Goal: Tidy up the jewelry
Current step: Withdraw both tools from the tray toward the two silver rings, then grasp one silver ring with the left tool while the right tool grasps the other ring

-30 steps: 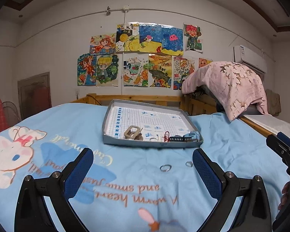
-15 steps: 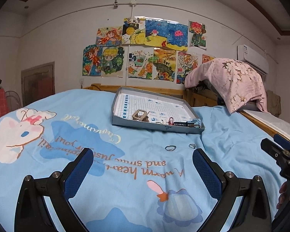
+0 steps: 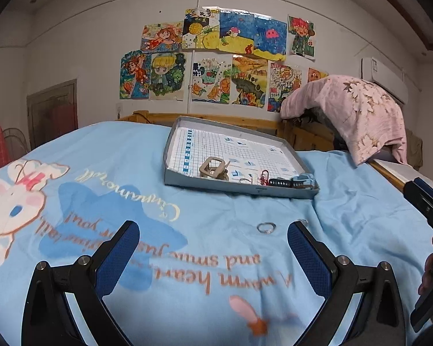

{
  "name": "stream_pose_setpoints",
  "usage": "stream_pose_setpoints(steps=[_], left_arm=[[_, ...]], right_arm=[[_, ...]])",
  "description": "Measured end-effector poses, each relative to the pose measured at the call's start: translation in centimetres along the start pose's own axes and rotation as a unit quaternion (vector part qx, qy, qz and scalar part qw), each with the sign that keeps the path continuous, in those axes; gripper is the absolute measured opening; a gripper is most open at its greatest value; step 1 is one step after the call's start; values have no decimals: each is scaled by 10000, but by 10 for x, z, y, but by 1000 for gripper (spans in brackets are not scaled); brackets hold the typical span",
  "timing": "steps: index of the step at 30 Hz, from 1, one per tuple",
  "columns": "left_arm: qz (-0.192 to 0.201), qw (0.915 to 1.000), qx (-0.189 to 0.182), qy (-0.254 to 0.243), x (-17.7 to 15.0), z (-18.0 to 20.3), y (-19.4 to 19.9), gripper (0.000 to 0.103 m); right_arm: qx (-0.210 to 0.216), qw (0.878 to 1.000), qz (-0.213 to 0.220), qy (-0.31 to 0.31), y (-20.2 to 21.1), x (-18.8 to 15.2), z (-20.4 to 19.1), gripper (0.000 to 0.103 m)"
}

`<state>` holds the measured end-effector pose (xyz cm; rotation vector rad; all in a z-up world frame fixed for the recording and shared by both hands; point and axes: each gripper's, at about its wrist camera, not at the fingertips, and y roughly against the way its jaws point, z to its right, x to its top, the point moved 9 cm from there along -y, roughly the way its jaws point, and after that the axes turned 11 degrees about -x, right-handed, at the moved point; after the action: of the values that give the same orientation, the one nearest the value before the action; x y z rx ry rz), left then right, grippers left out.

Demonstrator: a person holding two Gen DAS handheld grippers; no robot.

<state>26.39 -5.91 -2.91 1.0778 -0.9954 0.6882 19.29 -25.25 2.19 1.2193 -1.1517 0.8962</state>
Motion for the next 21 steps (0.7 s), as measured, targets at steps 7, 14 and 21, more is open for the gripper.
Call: stream_pose_setpoints(steps=[7,14,21], left_arm=[[-55,9999,-1,143,8,-2,-53,103],[-396,9989,-209,124,-2,1,-97,103],[-724,9954,-624,-110,-22,15,-124,92]], right_arm=[[21,9998,-122,123,-64,-2,-7,101],[268,9985,-430,-189,-117,-9,-3,101],[670,9907,-1179,-66,-164,-50,-18,62]])
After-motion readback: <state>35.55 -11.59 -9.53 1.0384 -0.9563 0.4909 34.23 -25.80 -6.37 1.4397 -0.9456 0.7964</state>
